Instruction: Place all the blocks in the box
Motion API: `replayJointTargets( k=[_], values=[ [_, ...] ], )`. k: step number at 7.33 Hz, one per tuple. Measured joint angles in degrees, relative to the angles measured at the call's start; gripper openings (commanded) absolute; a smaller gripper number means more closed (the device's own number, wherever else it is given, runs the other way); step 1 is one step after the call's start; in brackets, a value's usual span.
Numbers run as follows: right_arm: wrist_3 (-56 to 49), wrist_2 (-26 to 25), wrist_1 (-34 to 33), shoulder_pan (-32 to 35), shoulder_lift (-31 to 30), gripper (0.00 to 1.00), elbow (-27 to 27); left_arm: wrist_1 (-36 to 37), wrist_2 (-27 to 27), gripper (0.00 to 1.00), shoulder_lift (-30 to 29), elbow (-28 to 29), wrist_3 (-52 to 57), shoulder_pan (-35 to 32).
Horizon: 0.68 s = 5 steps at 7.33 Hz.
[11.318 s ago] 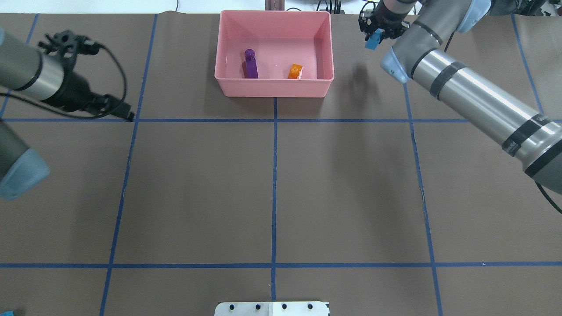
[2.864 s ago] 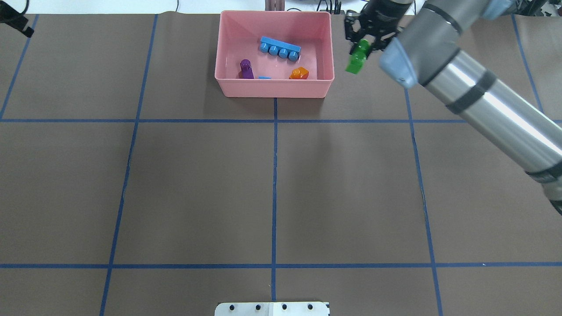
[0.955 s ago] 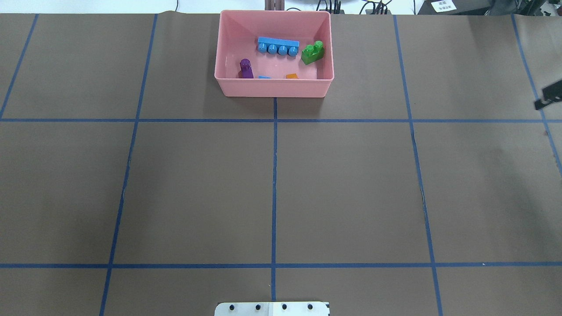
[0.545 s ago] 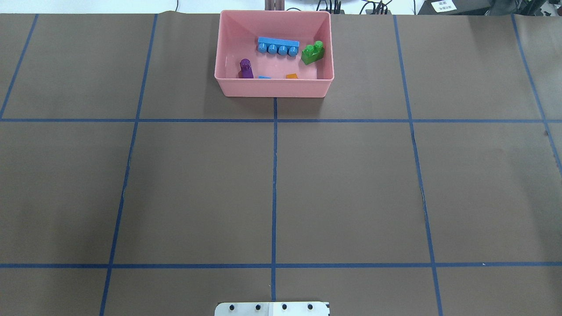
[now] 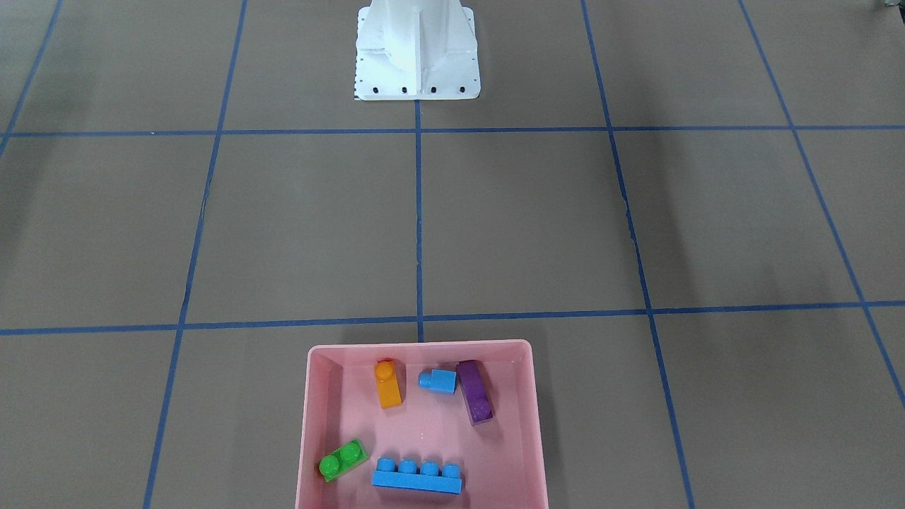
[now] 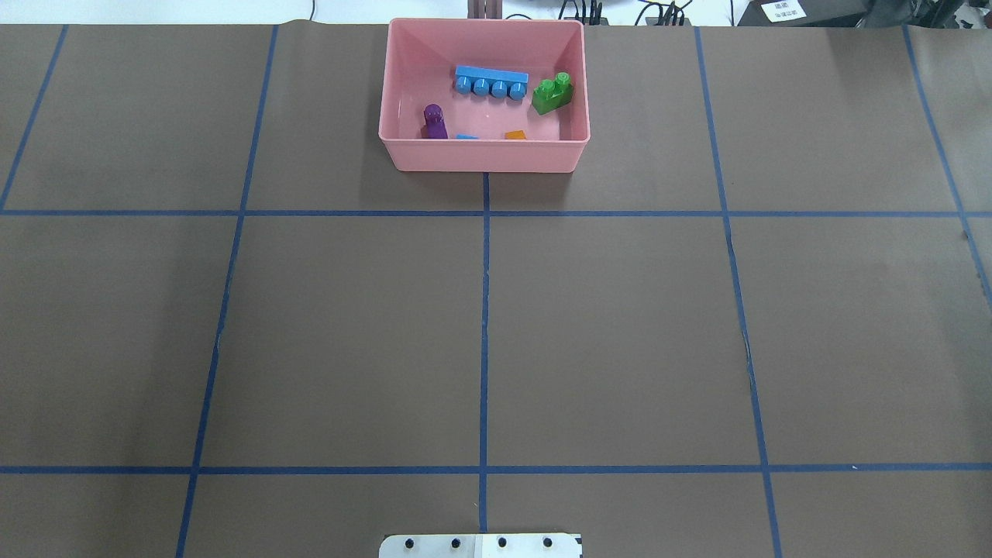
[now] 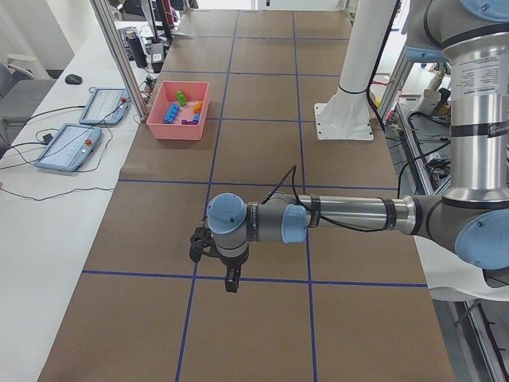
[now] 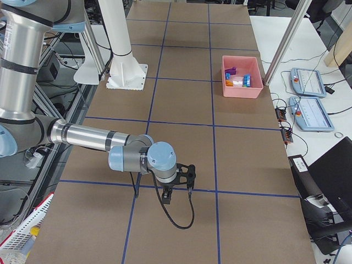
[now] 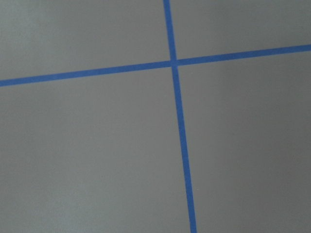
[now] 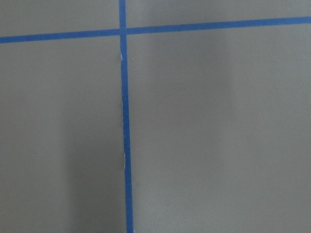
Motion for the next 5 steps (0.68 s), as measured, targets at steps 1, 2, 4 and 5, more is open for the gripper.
replayJointTargets(
  k=[1,2,4,5],
  values=[
    [0.1,-0.1,-0.1,0.0,0.3,1.00,-0.2,-0.1,0.0,1.00,0.1,-0.2,0.1,-1.2],
    [0.5,-0.2,-0.1,-0.1,0.4,1.00,-0.3,-0.4,0.0,1.00,0.3,-0.5,0.3,-1.9],
    [0.8,-0.3,-0.1,-0.1,0.8,1.00,-0.5,-1.6,0.1,1.00,2.0,-2.0,0.3,-2.5],
    [0.8,-0.7,-0.1,-0.1,1.3,1.00,-0.7,-2.2,0.1,1.00,3.2,-3.1,0.0,-2.5]
  ],
)
